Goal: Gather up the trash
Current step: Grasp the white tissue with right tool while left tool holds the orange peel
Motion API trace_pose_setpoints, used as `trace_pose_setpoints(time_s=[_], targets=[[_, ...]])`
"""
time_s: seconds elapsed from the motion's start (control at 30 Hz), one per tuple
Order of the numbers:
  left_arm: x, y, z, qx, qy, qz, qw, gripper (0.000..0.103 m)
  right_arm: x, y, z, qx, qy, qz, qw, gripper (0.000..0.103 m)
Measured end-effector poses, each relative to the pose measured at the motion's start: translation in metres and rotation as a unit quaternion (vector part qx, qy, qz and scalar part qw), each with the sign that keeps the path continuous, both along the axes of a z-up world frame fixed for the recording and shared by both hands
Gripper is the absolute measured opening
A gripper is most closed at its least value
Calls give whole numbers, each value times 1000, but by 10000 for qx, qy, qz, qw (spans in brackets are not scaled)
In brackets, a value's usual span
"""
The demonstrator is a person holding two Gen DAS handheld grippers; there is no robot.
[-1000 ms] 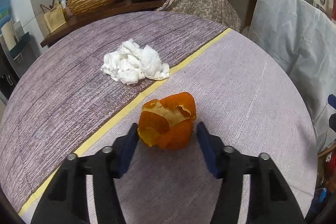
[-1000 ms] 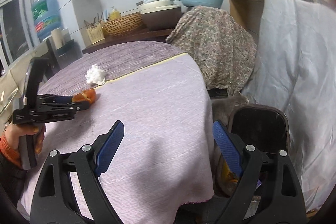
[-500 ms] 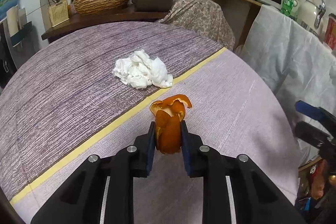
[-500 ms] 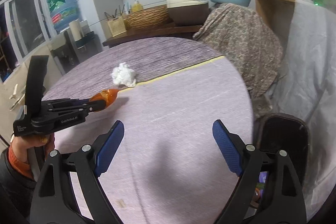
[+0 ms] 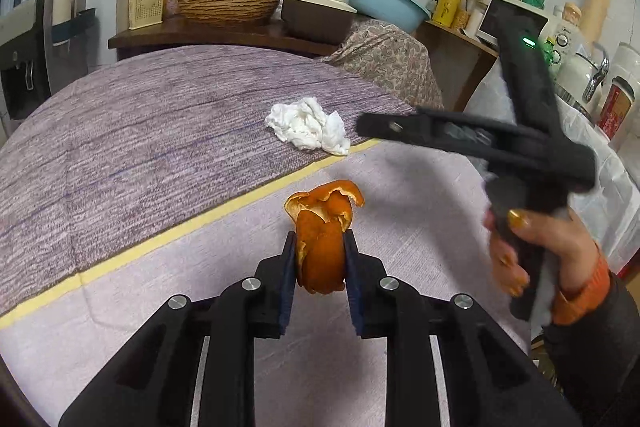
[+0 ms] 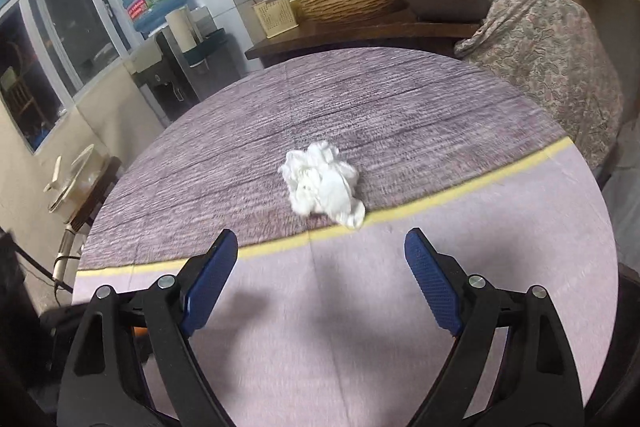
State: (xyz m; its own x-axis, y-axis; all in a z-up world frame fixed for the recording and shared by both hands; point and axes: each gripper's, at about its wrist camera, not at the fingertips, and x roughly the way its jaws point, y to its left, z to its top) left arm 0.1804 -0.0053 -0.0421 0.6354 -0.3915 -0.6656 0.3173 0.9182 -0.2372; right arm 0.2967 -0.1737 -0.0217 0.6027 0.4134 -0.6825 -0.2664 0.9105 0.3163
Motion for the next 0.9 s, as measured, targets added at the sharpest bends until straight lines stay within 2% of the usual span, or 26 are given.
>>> trace_pose_setpoints(time_s=[0.1,0.27,0.37,0.47,0.53,0.9], targets=[[-1,2,-3,-19,46,-4,10000,22,23,13,-9,-126,128,-30,9998,76],[-1,0,-4,-16,37,-55,10000,22,48,22,-24,-296,312,-103,9990,70],[-1,-2,-7,-12,69,-81,9999,22,57,24,-32,-305,453,-88,9985,61],[-1,-3,-9,5,96,-97,9999,22,62,27,-40,-364,525,-91,9979,42],[-1,-3,-10,18,101,-102,9999,22,62,27,-43,-373,544,-76,9978,24],[-4,-8,-10,97,87,-149,9998,22,21,5,-21,-334,126,-200,9992,21]])
